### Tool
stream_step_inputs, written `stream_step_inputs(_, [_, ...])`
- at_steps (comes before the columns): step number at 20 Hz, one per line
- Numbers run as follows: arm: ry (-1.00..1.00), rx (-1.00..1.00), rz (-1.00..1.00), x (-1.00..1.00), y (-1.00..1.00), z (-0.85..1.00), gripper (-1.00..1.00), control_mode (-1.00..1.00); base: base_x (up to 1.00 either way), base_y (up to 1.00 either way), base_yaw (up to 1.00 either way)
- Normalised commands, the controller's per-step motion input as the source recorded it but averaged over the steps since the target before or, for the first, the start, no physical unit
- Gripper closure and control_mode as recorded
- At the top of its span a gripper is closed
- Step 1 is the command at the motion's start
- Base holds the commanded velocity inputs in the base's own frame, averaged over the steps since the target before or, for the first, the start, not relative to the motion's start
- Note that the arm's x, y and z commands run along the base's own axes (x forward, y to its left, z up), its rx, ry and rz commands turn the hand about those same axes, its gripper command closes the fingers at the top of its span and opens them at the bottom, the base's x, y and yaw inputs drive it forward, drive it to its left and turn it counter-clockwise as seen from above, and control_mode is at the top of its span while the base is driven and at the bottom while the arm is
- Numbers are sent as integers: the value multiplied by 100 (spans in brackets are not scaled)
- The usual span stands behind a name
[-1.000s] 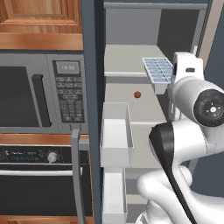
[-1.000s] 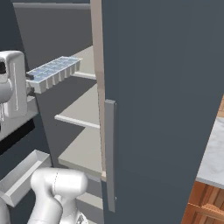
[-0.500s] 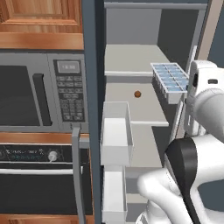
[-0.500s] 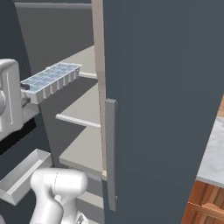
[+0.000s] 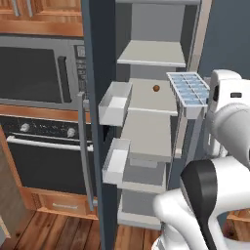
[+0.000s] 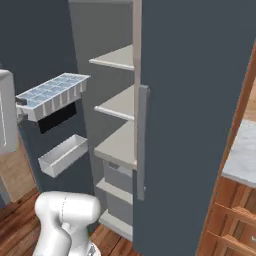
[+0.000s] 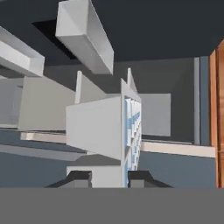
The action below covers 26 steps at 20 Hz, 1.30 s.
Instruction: Open the freezer door, pick up the ice cube tray from the freezer, and place it on the dining counter.
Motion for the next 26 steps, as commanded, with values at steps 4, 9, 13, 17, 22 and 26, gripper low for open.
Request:
stream_step_inputs(4, [0, 0, 0, 0, 0, 0, 100, 100, -77, -93, 38])
stream_step_inputs(9, [0, 0, 0, 0, 0, 0, 100, 100, -95, -17, 72])
stream_step_inputs(13, [0, 0, 0, 0, 0, 0, 100, 100, -38, 0, 99])
stream_step_inputs(17, [0, 0, 0, 0, 0, 0, 100, 100, -11, 0, 100])
stream_step_inputs(22, [0, 0, 0, 0, 0, 0, 100, 100, -13, 0, 100])
stream_step_inputs(26, [0, 0, 0, 0, 0, 0, 100, 100, -13, 0, 100])
